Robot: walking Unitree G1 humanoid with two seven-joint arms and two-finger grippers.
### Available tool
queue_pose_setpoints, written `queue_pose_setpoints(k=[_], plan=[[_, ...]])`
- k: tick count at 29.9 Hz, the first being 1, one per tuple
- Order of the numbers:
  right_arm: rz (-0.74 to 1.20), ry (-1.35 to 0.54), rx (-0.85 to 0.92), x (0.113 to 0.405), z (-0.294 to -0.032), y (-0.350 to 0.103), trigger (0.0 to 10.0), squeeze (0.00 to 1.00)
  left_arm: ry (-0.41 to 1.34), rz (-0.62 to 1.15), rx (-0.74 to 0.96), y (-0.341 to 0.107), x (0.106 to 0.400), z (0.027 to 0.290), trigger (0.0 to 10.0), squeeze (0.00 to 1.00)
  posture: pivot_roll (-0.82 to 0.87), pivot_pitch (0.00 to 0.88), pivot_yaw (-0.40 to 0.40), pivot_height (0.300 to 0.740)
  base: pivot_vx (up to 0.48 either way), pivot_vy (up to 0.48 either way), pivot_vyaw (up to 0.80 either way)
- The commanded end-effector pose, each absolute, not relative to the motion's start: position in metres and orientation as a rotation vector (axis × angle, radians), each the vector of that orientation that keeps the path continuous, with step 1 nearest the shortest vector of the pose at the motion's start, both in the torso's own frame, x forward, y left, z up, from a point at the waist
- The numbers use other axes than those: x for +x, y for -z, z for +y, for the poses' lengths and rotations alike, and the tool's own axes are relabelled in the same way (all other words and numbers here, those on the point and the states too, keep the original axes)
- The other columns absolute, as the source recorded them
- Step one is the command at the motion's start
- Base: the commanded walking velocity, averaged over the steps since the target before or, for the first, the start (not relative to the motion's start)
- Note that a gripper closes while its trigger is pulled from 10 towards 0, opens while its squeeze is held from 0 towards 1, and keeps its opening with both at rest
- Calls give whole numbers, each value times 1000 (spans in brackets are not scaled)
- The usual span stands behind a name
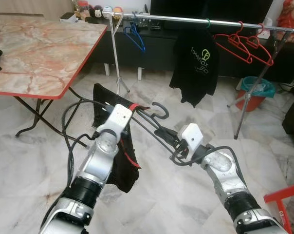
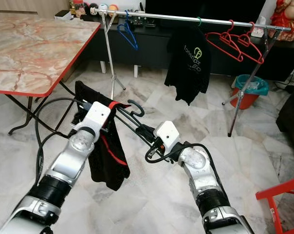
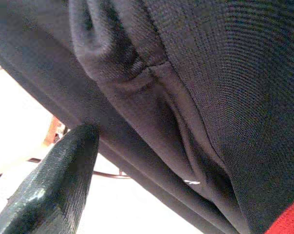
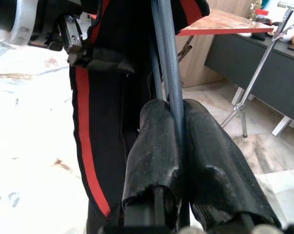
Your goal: Hang hanger
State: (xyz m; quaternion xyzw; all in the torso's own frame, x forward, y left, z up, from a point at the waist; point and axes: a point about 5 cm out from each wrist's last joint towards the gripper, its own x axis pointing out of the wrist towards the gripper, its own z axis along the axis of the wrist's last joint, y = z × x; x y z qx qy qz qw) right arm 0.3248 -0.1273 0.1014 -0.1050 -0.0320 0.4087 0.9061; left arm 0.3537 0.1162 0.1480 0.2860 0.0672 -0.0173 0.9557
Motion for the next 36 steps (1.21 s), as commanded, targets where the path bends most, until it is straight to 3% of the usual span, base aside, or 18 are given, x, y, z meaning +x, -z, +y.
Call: queue_pose_setpoints(k=[1, 2, 3, 36], plan=[[-105, -839, -206, 325, -129, -109, 0, 0, 28, 112, 606, -150, 355, 116, 9647, 0, 63, 5, -56, 740, 0, 0, 0], [-102, -841, -207, 324, -129, -109, 0, 0, 28, 111, 601, -150, 355, 116, 7529, 0, 62, 5, -56, 740, 0, 0, 0], [-101, -842, -206, 324, -129, -109, 0, 0, 28, 109, 602, -150, 355, 117, 0, 0, 61, 5, -54, 740, 0, 0, 0], [-16, -855, -254, 316, -138, -93, 0, 0, 80, 81, 612, -149, 356, 111, 0, 0, 57, 9, -47, 740, 0, 0, 0]])
